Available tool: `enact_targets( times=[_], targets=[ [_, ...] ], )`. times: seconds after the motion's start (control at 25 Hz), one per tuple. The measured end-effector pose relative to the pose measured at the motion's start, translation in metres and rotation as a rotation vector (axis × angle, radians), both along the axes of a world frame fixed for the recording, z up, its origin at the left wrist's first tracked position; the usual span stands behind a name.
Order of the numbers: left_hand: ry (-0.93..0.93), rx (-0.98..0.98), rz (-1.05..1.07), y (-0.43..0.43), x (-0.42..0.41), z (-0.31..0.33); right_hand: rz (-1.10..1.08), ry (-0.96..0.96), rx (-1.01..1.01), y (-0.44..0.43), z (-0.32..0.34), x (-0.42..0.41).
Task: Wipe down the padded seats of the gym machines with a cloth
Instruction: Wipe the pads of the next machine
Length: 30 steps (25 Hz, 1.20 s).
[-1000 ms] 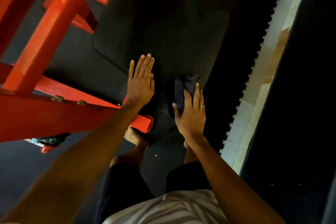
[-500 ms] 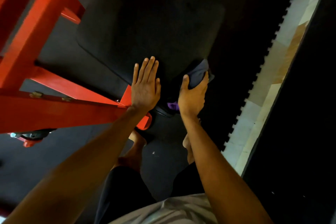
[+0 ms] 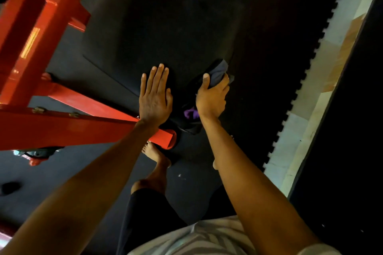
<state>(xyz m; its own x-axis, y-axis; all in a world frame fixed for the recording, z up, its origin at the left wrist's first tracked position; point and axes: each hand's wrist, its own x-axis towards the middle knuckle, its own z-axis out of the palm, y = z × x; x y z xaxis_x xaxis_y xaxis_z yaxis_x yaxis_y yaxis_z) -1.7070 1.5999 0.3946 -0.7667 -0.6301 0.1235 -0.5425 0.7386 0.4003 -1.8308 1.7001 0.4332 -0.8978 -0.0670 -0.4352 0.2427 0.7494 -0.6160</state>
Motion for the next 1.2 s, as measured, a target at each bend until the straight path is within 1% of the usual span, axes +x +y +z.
enact_targets(
  times=[0.16, 0.28, 0.4, 0.52, 0.6, 0.68, 0.76, 0.84, 1.0, 1.08, 1.2],
  targets=[
    [-0.069, 0.081, 0.065, 0.013, -0.003, 0.008, 0.065, -0.072, -0.113, 0.017, 0.001, -0.003],
    [-0.058, 0.193, 0.17, 0.03, -0.004, 0.017, 0.146, -0.152, -0.169, 0.037, 0.008, -0.013],
    [0.037, 0.283, 0.334, 0.063, 0.004, 0.023, 0.224, -0.201, -0.164, 0.059, 0.009, -0.022],
    [0.158, 0.372, 0.536, 0.105, 0.02, 0.021, 0.239, -0.249, -0.15, 0.083, 0.0, -0.023],
    [0.176, 0.424, 0.629, 0.131, 0.03, 0.012, 0.256, -0.287, -0.13, 0.105, -0.013, -0.019],
    [0.132, 0.491, 0.698, 0.15, 0.037, 0.0, 0.29, -0.325, -0.091, 0.124, -0.027, -0.014],
    [0.086, 0.542, 0.718, 0.171, 0.044, -0.02, 0.369, -0.349, -0.002, 0.139, -0.049, -0.011],
    [0.021, 0.614, 0.695, 0.185, 0.048, -0.046, 0.438, -0.365, 0.062, 0.153, -0.077, -0.007],
    [-0.066, 0.739, 0.654, 0.189, 0.035, -0.11, 0.464, -0.373, 0.082, 0.163, -0.145, -0.001],
    [-0.107, 0.789, 0.601, 0.188, 0.031, -0.15, 0.491, -0.38, 0.107, 0.162, -0.187, 0.001],
    [-0.138, 0.798, 0.525, 0.182, 0.027, -0.205, 0.574, -0.305, 0.155, 0.157, -0.243, 0.0]
  ],
)
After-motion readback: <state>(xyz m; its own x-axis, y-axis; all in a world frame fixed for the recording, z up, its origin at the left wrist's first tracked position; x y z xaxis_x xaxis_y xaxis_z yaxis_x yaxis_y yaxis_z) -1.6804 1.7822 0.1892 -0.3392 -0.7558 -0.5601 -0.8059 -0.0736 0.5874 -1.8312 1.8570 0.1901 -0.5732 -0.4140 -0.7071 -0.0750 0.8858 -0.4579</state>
